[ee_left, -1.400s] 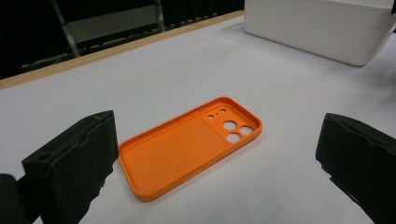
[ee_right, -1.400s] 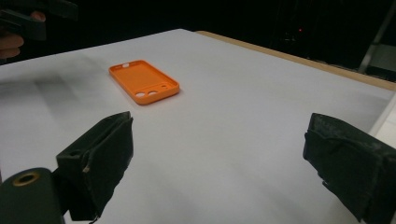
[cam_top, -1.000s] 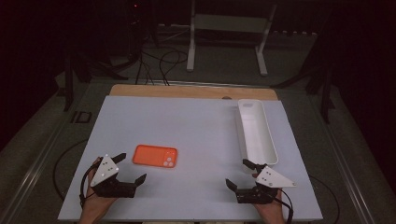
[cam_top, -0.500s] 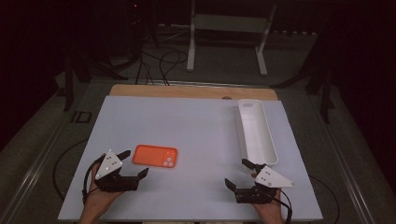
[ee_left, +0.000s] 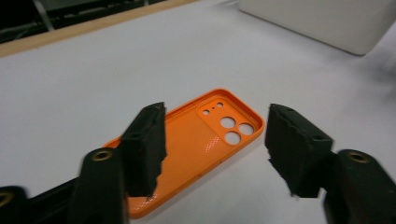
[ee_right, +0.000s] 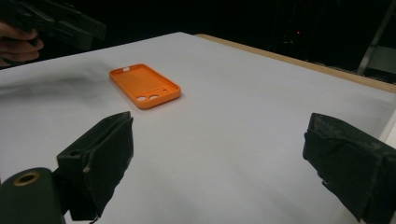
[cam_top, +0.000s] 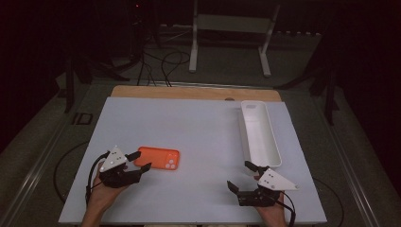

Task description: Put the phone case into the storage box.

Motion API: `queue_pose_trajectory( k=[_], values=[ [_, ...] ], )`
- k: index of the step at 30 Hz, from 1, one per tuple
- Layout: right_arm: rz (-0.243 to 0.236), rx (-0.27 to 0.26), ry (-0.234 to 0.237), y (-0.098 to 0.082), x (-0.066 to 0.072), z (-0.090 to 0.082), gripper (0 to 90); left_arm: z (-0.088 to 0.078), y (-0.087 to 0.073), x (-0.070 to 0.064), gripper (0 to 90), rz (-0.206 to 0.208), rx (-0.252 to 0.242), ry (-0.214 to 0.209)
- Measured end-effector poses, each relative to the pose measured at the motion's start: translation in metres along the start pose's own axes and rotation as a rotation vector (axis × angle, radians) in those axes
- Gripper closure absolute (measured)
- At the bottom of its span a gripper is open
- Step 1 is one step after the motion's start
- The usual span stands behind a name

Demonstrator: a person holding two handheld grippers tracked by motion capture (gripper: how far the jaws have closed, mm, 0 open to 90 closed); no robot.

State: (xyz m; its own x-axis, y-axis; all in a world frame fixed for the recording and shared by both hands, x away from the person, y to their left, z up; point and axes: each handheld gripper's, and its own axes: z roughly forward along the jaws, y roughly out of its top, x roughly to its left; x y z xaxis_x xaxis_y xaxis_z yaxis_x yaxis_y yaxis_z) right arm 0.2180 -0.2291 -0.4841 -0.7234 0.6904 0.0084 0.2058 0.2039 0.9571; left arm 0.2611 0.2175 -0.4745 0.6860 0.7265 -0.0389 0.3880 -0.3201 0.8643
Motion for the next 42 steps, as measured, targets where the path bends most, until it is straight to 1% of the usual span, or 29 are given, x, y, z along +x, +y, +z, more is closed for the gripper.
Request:
queue_pose_trajectory(
  k=[3,7,9,11,12,14,16,19,20,22,24,27,31,33,36,39,42],
  values=[
    [0.001,-0.004,-0.003,0.0,0.0,0.0,8.6,0.004,0.0,0.004,49.0,0.0,0.018,0.003],
    [-0.001,-0.004,-0.003,0.0,-0.001,-0.001,8.5,0.008,0.001,0.009,56.3,-0.006,0.028,0.002],
    [-0.001,-0.004,-0.005,0.0,-0.001,-0.001,8.6,0.01,0.001,0.012,59.3,-0.007,0.029,0.017],
    [0.002,-0.004,-0.006,0.0,-0.001,-0.001,8.6,0.011,0.0,0.013,61.0,-0.008,0.027,0.016],
    [0.002,-0.007,-0.007,0.001,-0.001,-0.001,8.6,0.012,0.0,0.016,64.5,-0.011,0.027,0.026],
    [0.007,-0.011,-0.005,0.001,0.0,-0.001,8.5,0.013,0.0,0.018,68.4,-0.016,0.033,0.034],
    [0.006,-0.009,-0.004,0.001,0.001,-0.001,8.6,0.015,-0.001,0.02,73.4,-0.02,0.05,0.053],
    [0.003,-0.007,-0.004,0.001,0.001,-0.001,8.6,0.017,-0.002,0.023,79.3,-0.024,0.058,0.06],
    [0.003,-0.007,-0.004,0.001,0.001,-0.001,8.6,0.018,-0.002,0.024,79.3,-0.025,0.063,0.064],
    [0.005,-0.008,-0.003,0.001,0.001,-0.001,8.6,0.019,-0.003,0.026,85.8,-0.027,0.069,0.069],
    [0.004,-0.008,-0.004,0.001,0.001,-0.001,8.6,0.02,-0.004,0.027,88.7,-0.025,0.076,0.073],
    [0.002,-0.007,-0.003,0.001,0.0,-0.001,8.6,0.023,-0.006,0.029,89.6,-0.024,0.091,0.088],
    [0.002,-0.006,-0.002,0.001,0.001,-0.001,8.6,0.026,-0.01,0.035,90.0,-0.036,0.11,0.097],
    [-0.001,-0.006,-0.002,0.001,0.001,-0.001,8.6,0.027,-0.012,0.037,90.0,-0.042,0.116,0.099],
    [0.002,-0.007,-0.004,0.001,0.001,-0.001,8.6,0.03,-0.014,0.04,90.0,-0.044,0.14,0.103],
    [0.0,-0.008,-0.006,0.002,0.001,-0.001,8.7,0.033,-0.017,0.044,90.0,-0.057,0.15,0.108],
    [-0.001,-0.007,-0.006,0.002,0.001,-0.001,8.7,0.036,-0.019,0.045,90.0,-0.063,0.163,0.108]
  ],
)
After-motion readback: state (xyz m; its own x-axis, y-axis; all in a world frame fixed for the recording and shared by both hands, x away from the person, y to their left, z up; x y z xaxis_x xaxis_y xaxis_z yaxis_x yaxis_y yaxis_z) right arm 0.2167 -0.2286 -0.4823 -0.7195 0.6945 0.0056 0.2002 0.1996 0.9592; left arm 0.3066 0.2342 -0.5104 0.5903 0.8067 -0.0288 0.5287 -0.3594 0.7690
